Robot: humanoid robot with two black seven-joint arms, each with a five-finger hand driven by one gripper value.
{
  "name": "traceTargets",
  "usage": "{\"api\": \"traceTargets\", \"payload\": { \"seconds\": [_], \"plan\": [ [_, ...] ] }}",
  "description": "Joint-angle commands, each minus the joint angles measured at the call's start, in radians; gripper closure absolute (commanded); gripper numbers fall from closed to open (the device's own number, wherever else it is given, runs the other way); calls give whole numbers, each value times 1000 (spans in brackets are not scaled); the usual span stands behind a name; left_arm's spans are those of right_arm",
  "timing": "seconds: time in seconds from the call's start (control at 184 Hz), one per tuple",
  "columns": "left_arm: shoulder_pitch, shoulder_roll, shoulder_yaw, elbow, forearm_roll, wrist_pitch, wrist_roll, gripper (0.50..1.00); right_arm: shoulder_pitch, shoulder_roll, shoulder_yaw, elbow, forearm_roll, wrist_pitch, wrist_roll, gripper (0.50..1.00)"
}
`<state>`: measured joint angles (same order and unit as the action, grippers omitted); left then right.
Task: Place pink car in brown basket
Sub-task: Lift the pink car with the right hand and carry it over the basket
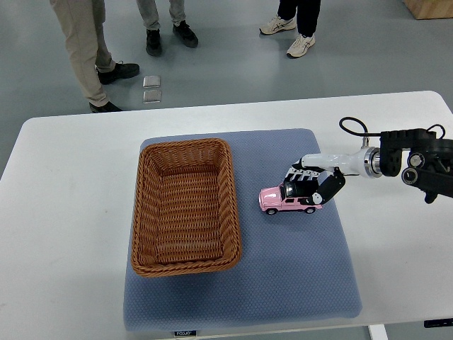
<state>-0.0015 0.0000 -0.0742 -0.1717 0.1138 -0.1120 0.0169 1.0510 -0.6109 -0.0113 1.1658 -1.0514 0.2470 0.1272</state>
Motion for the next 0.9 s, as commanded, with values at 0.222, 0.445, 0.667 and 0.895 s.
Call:
{"api": "traceTargets", "payload": {
  "seconds": [0.222, 0.445, 0.667, 0.895],
  "plan": [
    [0, 0, 1, 0, 0, 0, 0, 500, 83, -82, 2, 58, 13, 41, 3, 1000],
    [0, 0, 1, -2, 1, 0, 0, 500, 121, -116, 8, 97, 14, 60, 5, 1000],
    [0, 0, 1, -3, 1, 0, 0, 500, 153, -99, 64, 97, 64, 61, 12, 1000],
    [0, 0, 1, -6, 1, 0, 0, 500, 191, 31, 54, 72, 102, 38, 11, 1000]
  ]
}}
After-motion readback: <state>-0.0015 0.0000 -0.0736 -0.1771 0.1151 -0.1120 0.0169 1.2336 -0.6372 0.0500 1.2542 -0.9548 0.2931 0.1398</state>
